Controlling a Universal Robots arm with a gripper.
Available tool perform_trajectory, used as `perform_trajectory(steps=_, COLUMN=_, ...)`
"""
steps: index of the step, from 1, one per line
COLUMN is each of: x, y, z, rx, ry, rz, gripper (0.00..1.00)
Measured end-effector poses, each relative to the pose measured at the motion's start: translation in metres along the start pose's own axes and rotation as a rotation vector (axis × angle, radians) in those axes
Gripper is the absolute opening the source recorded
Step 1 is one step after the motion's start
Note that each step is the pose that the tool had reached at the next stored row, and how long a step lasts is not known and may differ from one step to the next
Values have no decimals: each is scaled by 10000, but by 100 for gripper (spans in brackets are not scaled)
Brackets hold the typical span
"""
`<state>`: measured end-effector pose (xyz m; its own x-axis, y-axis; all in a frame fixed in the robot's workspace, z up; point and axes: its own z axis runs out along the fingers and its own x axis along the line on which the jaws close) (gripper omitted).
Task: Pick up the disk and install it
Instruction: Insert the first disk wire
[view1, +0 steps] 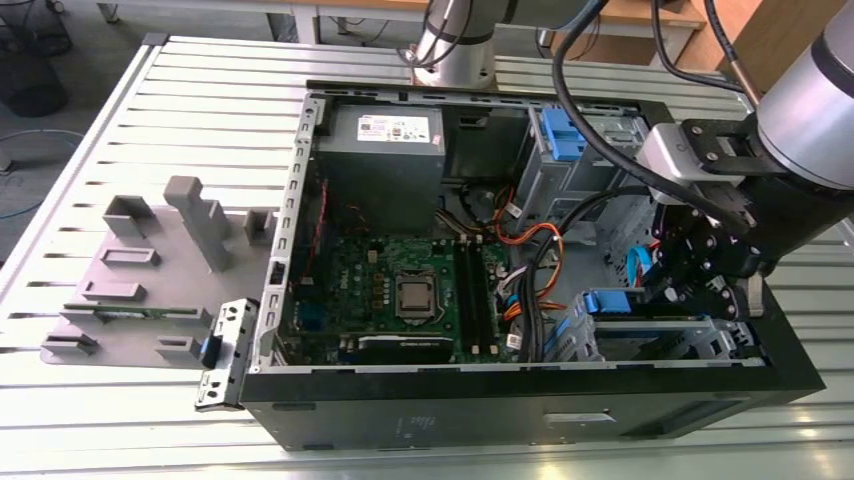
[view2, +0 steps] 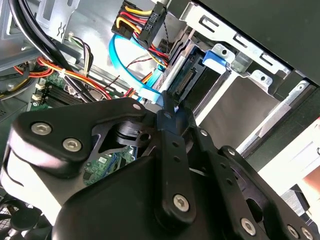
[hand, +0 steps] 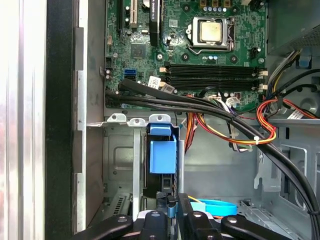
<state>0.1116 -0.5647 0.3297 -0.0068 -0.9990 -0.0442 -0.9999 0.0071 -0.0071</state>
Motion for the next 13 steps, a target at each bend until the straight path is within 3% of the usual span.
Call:
perform_trajectory(steps=5, x=-1, y=0, z=-12, rx=0, ry=3, rz=0, gripper=24)
perform_trajectory(steps=11, x=-8, y=-1, z=-171, rx=0, ry=2, rz=1, gripper=24)
perform_trajectory(steps=13, x=-8, y=-1, z=-194, rx=0, ry=1, rz=1, gripper=24)
